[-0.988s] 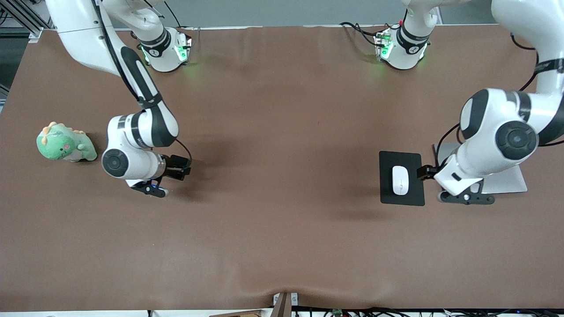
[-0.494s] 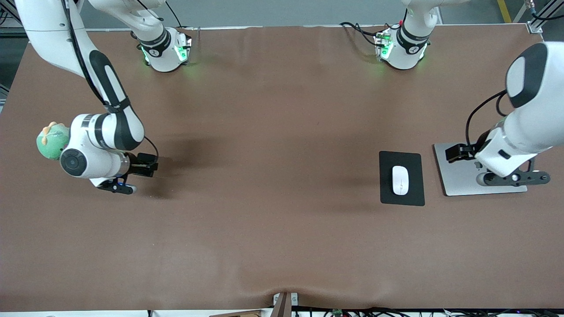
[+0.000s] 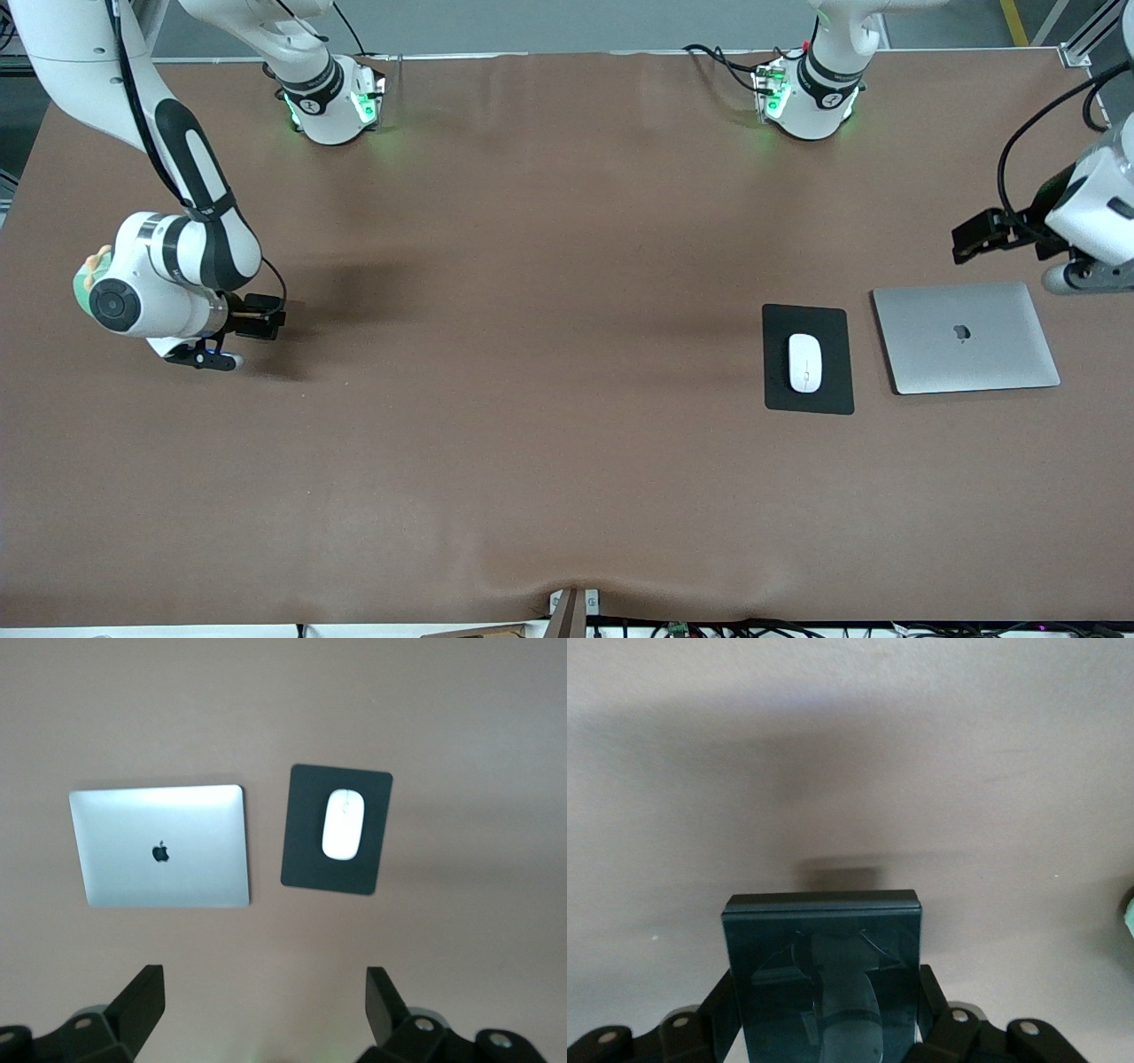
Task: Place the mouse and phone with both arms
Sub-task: 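Raise the left gripper away while the right gripper carries the phone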
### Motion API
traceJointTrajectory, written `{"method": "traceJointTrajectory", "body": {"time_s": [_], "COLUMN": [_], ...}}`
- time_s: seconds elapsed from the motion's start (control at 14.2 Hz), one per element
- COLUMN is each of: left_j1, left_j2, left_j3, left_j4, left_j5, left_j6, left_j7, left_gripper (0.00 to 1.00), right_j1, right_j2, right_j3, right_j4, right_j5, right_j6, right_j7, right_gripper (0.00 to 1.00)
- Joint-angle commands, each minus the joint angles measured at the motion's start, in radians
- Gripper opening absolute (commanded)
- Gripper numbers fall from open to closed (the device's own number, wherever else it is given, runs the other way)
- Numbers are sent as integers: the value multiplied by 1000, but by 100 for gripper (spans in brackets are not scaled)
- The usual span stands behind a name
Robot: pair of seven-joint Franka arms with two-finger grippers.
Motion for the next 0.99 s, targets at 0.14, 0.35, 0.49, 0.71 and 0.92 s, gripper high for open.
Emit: {"method": "traceJointTrajectory", "body": {"time_s": [0.14, 0.35, 0.49, 0.71, 0.92], "left_j1": [-21, -61, -62, -65, -70], "left_j2": [-83, -113, -141, -144, -143], "left_j3": [-18, 6, 18, 41, 55], "left_j4": [-11, -14, -22, -17, -16], "left_j5": [-28, -30, -30, -30, -28], "left_j6": [-72, -117, -140, -157, -159], "left_j7": [4, 7, 15, 18, 33], "left_gripper": [100, 100, 100, 100, 100], "right_j1": [-43, -57, -59, -56, -51], "right_j2": [-38, -34, -29, -20, -20], "right_j3": [11, 11, 11, 14, 14], "right_j4": [-83, -98, -100, -94, -60], "right_j5": [-25, -25, -25, -23, -23], "right_j6": [102, 115, 123, 120, 94], "right_j7": [-67, -68, -67, -65, -65], "right_gripper": [0, 0, 0, 100, 100]}}
